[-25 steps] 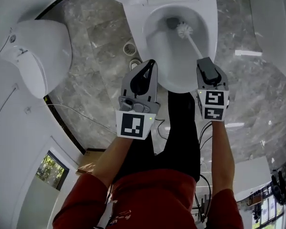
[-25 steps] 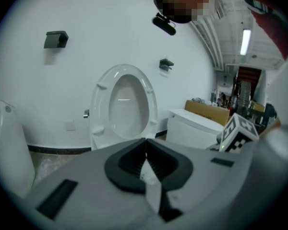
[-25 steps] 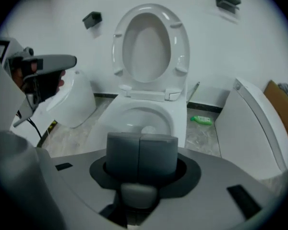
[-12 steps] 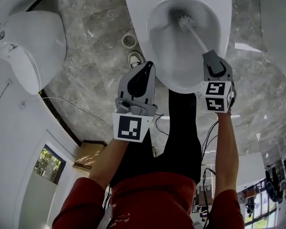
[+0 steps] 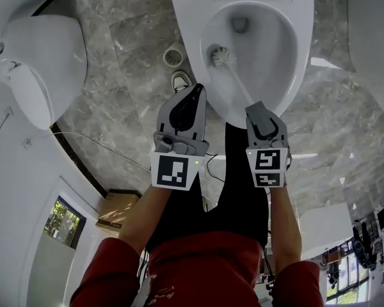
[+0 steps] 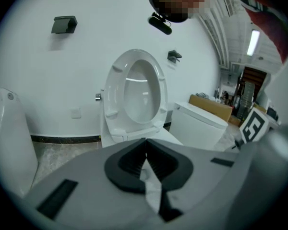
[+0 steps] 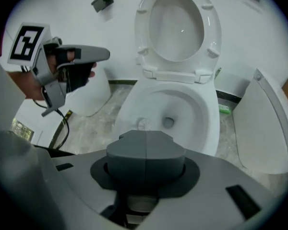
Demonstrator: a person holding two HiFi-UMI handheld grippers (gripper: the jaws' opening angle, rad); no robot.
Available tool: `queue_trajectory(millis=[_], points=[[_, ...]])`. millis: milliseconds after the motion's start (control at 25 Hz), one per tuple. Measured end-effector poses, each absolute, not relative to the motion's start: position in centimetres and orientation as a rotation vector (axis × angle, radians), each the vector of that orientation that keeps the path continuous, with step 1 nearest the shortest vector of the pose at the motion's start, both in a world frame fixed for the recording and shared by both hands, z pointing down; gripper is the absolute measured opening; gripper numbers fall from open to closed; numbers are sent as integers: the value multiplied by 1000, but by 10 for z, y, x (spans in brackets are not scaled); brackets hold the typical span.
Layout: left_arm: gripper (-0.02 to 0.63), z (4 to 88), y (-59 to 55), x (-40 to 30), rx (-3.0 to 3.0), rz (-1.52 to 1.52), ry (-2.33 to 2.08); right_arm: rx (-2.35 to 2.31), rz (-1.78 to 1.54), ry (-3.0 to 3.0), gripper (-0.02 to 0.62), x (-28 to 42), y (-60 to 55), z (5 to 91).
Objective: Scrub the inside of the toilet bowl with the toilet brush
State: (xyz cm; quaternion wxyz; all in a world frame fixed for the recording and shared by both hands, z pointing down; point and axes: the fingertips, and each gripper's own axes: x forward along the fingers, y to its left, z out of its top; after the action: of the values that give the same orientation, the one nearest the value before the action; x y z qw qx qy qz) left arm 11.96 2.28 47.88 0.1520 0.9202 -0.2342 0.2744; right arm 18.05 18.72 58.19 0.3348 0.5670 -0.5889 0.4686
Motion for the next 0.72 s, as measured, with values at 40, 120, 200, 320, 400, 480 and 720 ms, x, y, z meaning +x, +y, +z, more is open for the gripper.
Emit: queue_trajectory(millis=[40, 120, 200, 320, 400, 480, 720], points=[[0, 479, 22, 119, 2641, 788, -674, 1495, 1210, -1572, 147, 177, 172, 580], [0, 479, 18, 119, 2650, 781, -680, 1520, 1137, -1637, 147, 178, 137, 577], [0, 476, 15, 121, 2663, 767, -685, 1547, 1040, -1675, 147, 192, 104, 575], [-1, 473, 15, 121, 2673, 766, -686, 1589, 934, -1651, 146, 234, 70, 575], [0, 474, 18, 120, 2670, 770, -687, 1601, 887, -1594, 146, 265, 67, 577], [0, 476, 23, 119, 2660, 775, -685, 1604, 862, -1523, 146, 291, 79, 577], [0, 477, 32, 122, 2664, 785, -657, 1530, 851, -1361, 146, 319, 161, 579]])
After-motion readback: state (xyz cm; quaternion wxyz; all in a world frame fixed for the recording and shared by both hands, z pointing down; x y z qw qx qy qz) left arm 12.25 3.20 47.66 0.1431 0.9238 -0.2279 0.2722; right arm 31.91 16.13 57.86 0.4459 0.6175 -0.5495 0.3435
